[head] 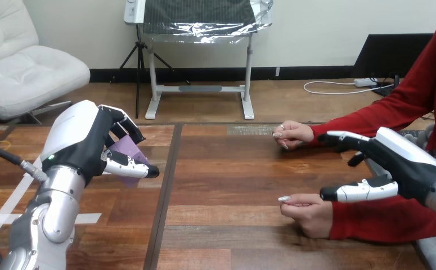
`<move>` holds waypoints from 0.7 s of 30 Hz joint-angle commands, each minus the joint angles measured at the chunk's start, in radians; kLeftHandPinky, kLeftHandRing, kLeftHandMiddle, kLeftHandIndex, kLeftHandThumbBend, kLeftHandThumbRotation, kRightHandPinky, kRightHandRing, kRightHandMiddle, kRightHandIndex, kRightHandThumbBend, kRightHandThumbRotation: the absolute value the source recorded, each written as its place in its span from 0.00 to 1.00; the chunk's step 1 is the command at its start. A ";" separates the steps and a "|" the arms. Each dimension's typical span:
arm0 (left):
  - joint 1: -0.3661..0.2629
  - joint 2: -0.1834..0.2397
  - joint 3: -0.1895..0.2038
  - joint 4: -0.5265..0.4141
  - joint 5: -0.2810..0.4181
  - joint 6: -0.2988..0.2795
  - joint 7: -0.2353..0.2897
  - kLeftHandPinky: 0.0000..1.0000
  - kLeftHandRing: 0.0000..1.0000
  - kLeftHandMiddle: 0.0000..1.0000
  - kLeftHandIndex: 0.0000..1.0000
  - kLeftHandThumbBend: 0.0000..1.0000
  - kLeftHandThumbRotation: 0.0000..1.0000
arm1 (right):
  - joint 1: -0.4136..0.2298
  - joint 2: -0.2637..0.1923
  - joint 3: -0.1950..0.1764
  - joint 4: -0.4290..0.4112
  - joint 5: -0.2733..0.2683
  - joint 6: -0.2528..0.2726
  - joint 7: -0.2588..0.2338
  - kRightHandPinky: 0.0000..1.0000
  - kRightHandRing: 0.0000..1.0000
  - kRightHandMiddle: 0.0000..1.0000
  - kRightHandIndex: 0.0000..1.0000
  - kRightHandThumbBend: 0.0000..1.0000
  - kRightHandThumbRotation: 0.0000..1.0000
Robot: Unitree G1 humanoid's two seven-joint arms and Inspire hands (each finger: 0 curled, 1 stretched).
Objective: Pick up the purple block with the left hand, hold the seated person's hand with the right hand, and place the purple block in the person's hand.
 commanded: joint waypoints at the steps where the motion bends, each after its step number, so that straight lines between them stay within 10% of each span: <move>1: -0.026 -0.005 0.023 -0.071 0.003 0.000 -0.004 0.23 0.27 0.34 0.43 0.85 0.00 | -0.107 -0.041 0.031 0.024 -0.015 0.026 0.038 0.73 0.86 0.88 0.88 1.00 0.58; 21: -0.028 -0.008 0.025 -0.061 -0.007 -0.009 -0.013 0.22 0.26 0.33 0.43 0.86 0.00 | -0.168 -0.063 0.101 0.129 -0.064 0.063 0.087 0.67 0.79 0.83 0.84 1.00 0.49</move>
